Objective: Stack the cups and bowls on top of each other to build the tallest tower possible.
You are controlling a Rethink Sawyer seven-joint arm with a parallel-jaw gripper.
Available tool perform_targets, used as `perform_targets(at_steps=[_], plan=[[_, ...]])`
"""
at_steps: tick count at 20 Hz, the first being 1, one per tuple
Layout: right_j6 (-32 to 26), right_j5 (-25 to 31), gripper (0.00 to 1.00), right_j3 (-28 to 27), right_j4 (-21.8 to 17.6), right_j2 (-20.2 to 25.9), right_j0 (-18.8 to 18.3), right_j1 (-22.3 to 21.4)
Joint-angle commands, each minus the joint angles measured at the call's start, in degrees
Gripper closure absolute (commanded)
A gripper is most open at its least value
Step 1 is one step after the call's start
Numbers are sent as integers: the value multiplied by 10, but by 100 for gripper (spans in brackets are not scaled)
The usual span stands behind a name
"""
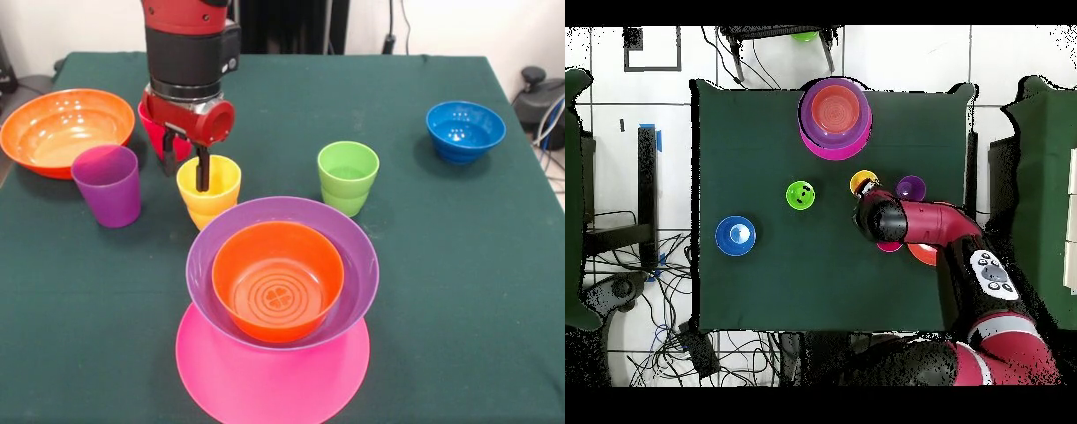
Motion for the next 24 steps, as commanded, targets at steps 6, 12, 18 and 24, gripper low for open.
perform_targets(at_steps=[6,12,18,24], plan=[[-53,-33,0,3,-68,60,-8,51],[-53,-33,100,3,-78,66,-12,48],[-60,-27,100,12,-76,82,-29,40],[-70,-9,100,35,-65,116,-50,2]])
